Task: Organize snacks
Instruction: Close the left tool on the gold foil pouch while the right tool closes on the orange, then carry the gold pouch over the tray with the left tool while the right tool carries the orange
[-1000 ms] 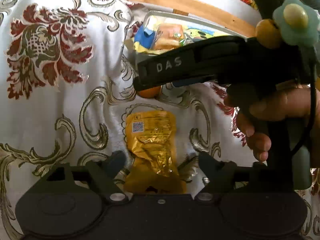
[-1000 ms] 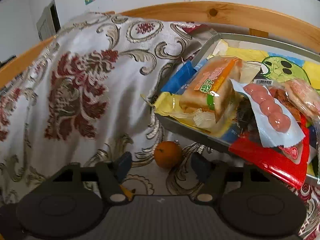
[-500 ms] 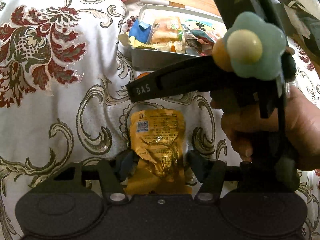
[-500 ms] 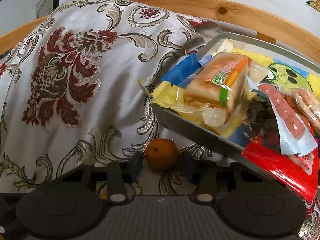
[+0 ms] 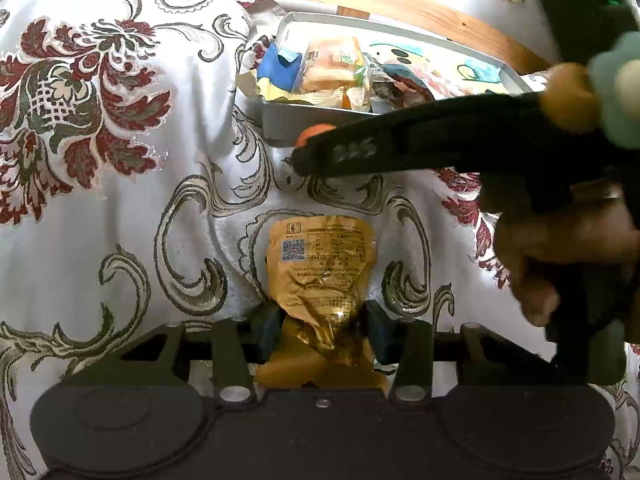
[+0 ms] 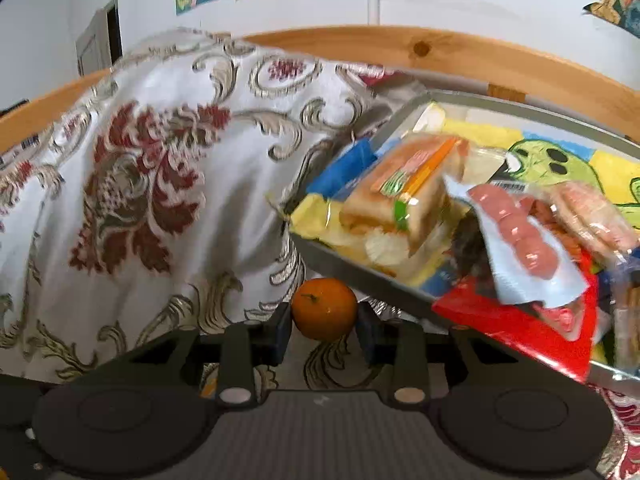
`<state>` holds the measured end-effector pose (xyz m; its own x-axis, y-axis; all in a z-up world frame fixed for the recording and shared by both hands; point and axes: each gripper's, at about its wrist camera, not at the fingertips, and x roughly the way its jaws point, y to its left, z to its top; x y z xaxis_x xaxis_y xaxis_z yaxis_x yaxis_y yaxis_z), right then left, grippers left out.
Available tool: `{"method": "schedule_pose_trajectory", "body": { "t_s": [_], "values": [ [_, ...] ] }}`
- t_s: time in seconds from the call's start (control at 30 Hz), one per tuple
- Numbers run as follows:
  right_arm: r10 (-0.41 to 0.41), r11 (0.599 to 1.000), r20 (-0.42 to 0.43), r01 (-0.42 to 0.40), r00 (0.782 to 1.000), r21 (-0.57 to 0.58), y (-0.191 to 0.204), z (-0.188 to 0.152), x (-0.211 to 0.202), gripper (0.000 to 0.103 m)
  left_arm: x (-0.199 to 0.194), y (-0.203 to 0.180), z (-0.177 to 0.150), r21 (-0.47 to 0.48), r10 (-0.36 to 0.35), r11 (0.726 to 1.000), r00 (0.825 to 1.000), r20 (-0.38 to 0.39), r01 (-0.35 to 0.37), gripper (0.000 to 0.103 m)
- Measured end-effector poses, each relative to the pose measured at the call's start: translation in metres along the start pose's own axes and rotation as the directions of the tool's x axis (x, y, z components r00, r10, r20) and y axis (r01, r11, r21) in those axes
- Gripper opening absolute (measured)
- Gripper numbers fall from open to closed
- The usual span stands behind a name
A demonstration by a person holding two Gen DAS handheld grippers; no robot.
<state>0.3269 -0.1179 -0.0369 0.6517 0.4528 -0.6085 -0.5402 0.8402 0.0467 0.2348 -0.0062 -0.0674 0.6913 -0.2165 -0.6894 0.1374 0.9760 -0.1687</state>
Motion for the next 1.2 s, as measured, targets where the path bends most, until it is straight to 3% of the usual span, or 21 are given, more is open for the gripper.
{"method": "schedule_pose_trajectory", "body": {
  "t_s": [0.17,0.33,0.7,0.87,1.03,1.2],
  "values": [
    [0.029,0.999,0.043,-0.03,0.999,0.023,-0.006,0.003,-0.017,0.039,-0.007,0.004,0.003,-0.06,-0.031,0.998,1.0,-0.007,0.03,0.046],
    [0.083,0.995,0.078,-0.086,0.994,0.043,-0.015,0.003,-0.034,0.039,-0.013,0.0,0.003,-0.057,-0.029,0.998,0.999,0.022,0.03,0.046],
    [0.078,0.992,0.18,-0.095,0.981,0.088,-0.03,0.008,-0.082,0.039,-0.034,-0.009,0.007,-0.036,-0.054,0.998,0.984,0.169,0.061,0.046],
    [0.045,0.986,0.227,-0.08,0.973,0.144,-0.046,0.014,-0.099,0.039,-0.044,-0.014,0.028,-0.066,-0.059,0.995,0.974,0.218,0.075,0.046],
    [-0.018,0.981,0.243,-0.029,0.97,0.19,-0.066,0.016,-0.102,0.039,-0.047,-0.027,0.064,-0.083,-0.049,0.993,0.947,0.319,0.08,0.046],
    [-0.093,0.969,0.254,0.029,0.963,0.245,-0.09,0.015,-0.109,0.039,-0.029,-0.046,0.105,-0.08,-0.045,0.994,0.931,0.362,0.079,0.046]
  ]
}}
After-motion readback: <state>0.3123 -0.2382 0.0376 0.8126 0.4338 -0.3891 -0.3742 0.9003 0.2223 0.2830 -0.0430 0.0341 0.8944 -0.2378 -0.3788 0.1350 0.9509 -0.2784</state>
